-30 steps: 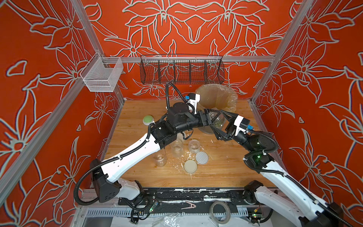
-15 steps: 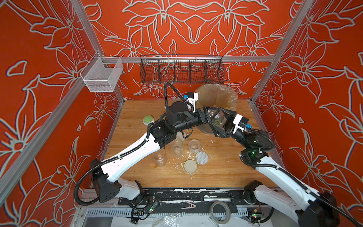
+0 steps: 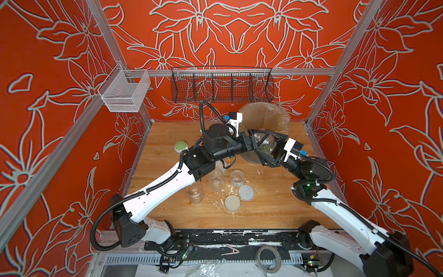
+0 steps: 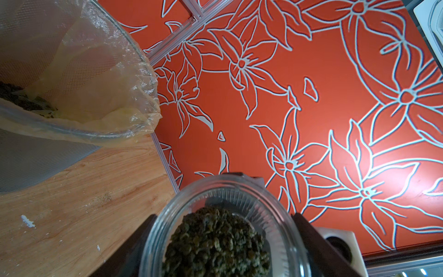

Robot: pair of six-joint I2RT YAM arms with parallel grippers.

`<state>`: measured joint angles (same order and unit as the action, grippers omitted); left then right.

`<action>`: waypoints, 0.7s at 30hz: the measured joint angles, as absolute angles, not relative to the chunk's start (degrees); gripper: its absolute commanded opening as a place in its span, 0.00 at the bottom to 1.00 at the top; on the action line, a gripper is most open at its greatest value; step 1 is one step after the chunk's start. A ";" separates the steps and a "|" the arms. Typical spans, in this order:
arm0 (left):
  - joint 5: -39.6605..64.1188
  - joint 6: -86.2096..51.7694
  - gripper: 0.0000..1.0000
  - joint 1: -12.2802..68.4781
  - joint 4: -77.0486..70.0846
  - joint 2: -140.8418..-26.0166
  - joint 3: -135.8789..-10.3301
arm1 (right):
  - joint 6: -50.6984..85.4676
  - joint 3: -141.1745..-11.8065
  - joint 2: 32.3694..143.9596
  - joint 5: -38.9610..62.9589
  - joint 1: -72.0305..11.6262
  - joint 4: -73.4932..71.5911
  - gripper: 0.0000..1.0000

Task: Empty moldy tea leaves from jars
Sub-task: Adjust the jar.

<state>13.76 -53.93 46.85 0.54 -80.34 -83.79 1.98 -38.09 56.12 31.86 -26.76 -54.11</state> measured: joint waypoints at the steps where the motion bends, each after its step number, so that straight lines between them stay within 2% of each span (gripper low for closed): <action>1: 13.61 -53.76 0.92 46.85 0.49 -80.34 -83.92 | 2.00 -38.39 56.21 31.86 -26.76 -54.06 0.35; 2: 13.54 -53.36 1.00 46.85 0.40 -80.34 -84.16 | 2.09 -38.70 56.25 31.68 -26.76 -54.06 0.32; 8: 13.17 -50.72 0.97 46.98 -0.51 -80.34 -85.62 | 2.98 -39.92 55.86 29.19 -26.76 -53.67 0.22; 21: 5.74 -41.65 0.97 46.98 1.13 -75.72 -85.19 | 3.18 -45.60 54.74 23.68 -26.76 -47.62 0.19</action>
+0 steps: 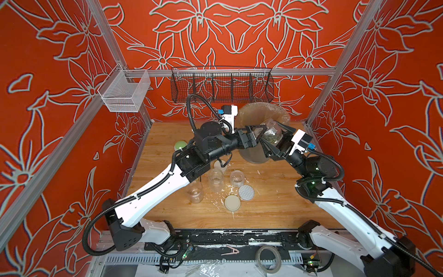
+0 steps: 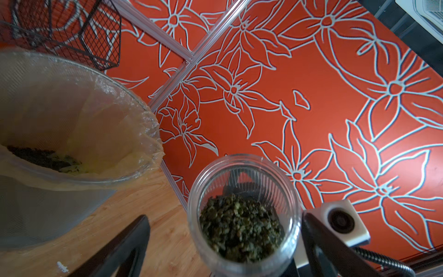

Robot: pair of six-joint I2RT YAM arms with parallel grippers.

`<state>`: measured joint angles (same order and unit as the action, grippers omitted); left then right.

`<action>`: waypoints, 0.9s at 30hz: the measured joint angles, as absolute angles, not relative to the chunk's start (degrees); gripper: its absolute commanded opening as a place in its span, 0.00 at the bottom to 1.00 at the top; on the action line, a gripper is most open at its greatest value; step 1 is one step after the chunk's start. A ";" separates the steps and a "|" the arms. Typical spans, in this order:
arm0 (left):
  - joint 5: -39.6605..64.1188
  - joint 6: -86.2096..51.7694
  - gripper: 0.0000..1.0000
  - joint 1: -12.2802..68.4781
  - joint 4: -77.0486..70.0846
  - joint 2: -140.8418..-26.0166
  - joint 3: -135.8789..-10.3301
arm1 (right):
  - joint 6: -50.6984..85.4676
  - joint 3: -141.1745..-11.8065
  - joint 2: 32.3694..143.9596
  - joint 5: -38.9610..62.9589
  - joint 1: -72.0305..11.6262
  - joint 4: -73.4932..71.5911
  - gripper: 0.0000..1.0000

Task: Empty moldy tea leaves from jars
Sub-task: Adjust the jar, then pour the moldy tea leaves from the jar into the trash bin.

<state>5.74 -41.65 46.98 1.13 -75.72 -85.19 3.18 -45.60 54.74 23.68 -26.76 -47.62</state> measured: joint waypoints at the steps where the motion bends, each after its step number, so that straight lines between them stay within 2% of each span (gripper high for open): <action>1: 4.93 -40.40 0.97 46.98 1.26 -74.37 -84.53 | 2.98 -46.72 54.81 22.85 -26.76 -46.48 0.19; 6: 2.92 -33.10 0.97 46.98 3.18 -69.69 -82.67 | 1.74 -53.89 57.47 18.52 -26.72 -40.21 0.19; 15: 2.44 -20.91 0.97 46.98 12.23 -67.02 -81.62 | 2.79 -68.79 69.38 13.72 -23.00 -23.53 0.18; 27: 0.69 -16.27 0.97 46.98 19.79 -66.35 -81.62 | 8.51 -79.90 82.00 12.64 -18.52 -4.71 0.18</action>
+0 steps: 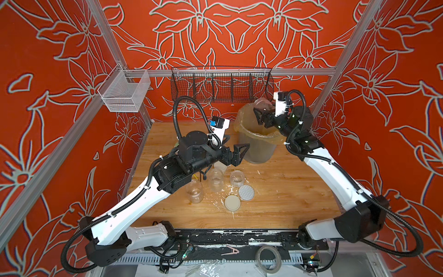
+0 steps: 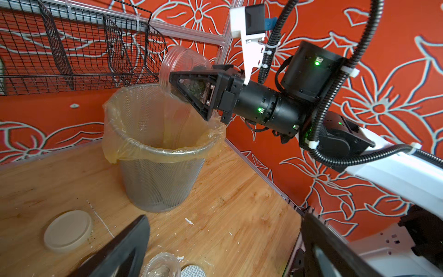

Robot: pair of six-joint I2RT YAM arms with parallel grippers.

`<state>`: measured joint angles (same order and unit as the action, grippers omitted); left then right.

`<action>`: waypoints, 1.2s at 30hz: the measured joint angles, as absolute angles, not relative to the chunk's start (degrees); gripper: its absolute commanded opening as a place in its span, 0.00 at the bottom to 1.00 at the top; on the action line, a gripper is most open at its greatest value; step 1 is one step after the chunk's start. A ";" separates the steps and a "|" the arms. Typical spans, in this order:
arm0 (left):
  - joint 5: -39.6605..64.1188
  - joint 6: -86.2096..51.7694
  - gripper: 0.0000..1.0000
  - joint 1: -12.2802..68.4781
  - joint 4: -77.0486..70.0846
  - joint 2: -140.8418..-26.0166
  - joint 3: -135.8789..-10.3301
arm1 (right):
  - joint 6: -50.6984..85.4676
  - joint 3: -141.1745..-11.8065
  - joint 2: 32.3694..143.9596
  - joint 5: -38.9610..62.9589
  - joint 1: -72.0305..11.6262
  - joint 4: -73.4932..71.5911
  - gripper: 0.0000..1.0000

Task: Empty moldy tea leaves from jars
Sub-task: Pour the moldy tea leaves from the jar into the trash bin.

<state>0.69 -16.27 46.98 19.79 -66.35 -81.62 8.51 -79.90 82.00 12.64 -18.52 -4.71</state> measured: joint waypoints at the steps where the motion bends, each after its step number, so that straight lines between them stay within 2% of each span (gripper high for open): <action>1: 0.56 -16.25 0.97 46.98 20.16 -66.19 -81.62 | 8.97 -80.01 82.59 12.53 -18.28 -3.88 0.18; 9: -0.03 -16.25 0.97 46.98 20.67 -65.32 -81.49 | 11.05 -85.65 88.53 11.97 -17.06 5.74 0.18; 21: -0.14 -16.29 0.97 46.98 20.60 -64.99 -80.60 | 12.47 -86.48 89.71 11.99 -16.82 7.94 0.18; 36: 1.58 -16.53 0.97 46.98 20.27 -66.50 -80.55 | 13.28 -82.50 80.20 12.34 -16.82 4.64 0.18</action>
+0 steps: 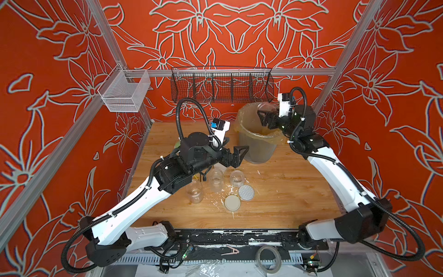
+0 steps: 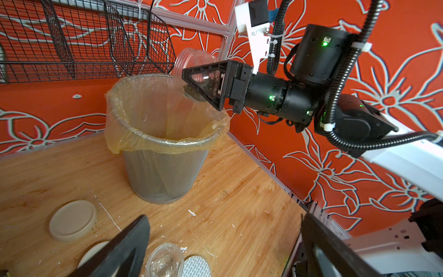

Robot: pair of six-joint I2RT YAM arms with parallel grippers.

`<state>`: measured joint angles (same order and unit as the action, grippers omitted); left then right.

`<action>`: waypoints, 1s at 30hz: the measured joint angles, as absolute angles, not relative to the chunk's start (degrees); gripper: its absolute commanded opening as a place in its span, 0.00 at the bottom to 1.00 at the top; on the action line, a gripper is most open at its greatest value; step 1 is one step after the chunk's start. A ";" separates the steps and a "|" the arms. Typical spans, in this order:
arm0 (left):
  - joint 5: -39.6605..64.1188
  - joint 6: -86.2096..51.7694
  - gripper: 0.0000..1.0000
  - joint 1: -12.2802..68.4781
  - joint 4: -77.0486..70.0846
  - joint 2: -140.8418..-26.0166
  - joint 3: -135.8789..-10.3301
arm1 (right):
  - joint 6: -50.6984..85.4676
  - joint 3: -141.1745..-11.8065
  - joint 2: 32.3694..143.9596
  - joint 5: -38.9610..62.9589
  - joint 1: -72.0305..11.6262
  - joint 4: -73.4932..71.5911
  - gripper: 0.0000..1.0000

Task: Empty moldy tea leaves from jars
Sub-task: Pour the moldy tea leaves from the jar into the trash bin.

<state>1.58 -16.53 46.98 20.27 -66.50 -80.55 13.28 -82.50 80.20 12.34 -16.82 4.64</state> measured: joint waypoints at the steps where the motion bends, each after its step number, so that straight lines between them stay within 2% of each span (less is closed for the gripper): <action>1: 1.72 -16.56 0.97 46.98 20.23 -66.59 -80.55 | 13.06 -83.55 80.75 12.25 -16.82 5.56 0.18; 16: 2.13 -16.67 0.97 46.98 20.53 -66.96 -80.55 | 11.86 -106.72 98.61 9.08 -16.82 29.50 0.18; 30: 1.23 -16.45 0.97 46.98 20.95 -66.96 -80.55 | 12.80 -111.94 99.59 7.66 -16.82 37.85 0.18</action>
